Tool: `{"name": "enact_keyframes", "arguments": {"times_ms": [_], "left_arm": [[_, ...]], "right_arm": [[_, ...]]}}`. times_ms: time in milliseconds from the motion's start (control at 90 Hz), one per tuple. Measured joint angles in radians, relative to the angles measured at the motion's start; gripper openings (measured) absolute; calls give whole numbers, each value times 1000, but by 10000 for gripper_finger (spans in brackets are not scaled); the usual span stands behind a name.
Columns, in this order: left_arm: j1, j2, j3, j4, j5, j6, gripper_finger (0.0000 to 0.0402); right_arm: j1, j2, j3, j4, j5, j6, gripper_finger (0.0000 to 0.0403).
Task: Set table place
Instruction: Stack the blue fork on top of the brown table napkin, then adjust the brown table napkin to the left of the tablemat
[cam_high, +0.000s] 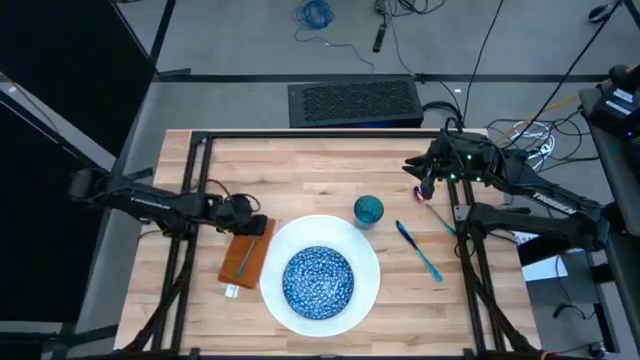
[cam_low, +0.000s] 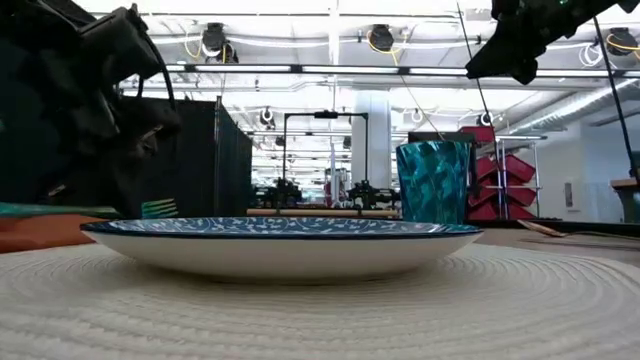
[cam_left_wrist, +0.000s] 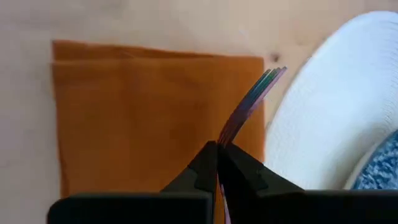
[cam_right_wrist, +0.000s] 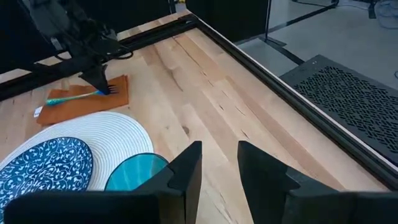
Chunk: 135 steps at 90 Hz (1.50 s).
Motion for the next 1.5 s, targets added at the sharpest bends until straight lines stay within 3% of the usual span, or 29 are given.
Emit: {"name": "enact_keyframes", "arguments": {"times_ms": [200,400,622,1056,1500], "left_arm": [[0,2,0,1,-2,6,12],[0,1,0,44,19,51,56],[15,1,0,-29,28,56,97],[69,-101,73,-207,-13,189,100],[-1,-111,99,-192,10,235,99]], "right_arm": [[0,0,0,0,0,9,91],[0,0,0,0,0,10,91],[0,0,0,0,0,10,91],[0,0,0,0,0,17,91],[0,0,0,0,0,18,91]]}}
